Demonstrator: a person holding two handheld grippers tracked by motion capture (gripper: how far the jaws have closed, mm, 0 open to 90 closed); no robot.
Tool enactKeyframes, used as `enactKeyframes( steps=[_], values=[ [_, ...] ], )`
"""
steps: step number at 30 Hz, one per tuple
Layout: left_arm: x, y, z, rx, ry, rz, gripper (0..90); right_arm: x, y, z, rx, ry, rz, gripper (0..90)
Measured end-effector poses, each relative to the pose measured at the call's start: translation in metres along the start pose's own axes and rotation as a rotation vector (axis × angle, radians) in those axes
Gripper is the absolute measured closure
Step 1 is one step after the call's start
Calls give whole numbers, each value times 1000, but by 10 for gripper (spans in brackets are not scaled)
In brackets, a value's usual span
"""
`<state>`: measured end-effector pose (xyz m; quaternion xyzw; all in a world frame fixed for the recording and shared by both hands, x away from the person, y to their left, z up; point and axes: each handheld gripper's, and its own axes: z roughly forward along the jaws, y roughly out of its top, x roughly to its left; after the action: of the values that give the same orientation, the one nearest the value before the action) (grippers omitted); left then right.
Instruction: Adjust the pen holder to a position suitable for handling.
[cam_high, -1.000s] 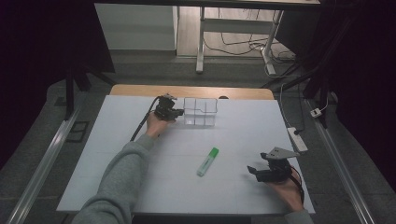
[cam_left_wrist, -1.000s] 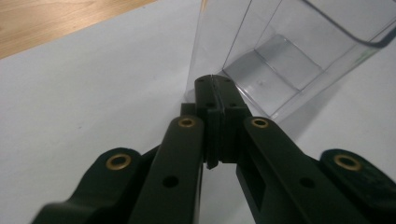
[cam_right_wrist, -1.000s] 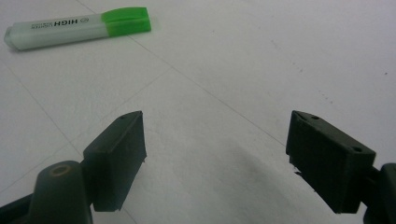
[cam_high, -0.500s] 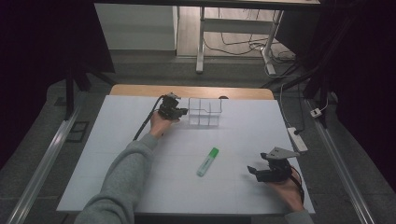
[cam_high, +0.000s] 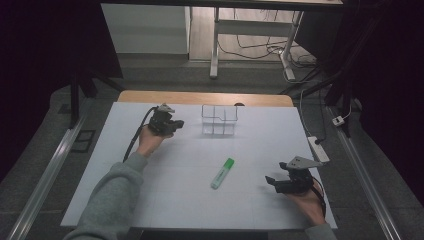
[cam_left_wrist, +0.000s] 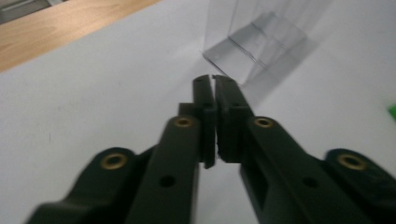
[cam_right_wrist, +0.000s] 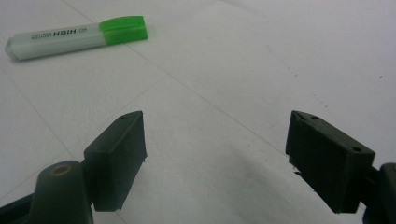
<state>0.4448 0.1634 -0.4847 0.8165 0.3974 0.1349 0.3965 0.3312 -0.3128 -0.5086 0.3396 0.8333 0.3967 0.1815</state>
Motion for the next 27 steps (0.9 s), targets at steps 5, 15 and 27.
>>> enactKeyframes(
  steps=[5,15,27],
  values=[
    [-12,-16,-23,-6,-11,-2,575,1,0,0,2,-7,-3,204],
    [-35,-56,-64,3,-9,19,378,1,0,-2,-2,-2,2,207],
    [-56,-104,-92,23,23,11,322,2,-1,-4,-4,-7,5,211]
  ],
)
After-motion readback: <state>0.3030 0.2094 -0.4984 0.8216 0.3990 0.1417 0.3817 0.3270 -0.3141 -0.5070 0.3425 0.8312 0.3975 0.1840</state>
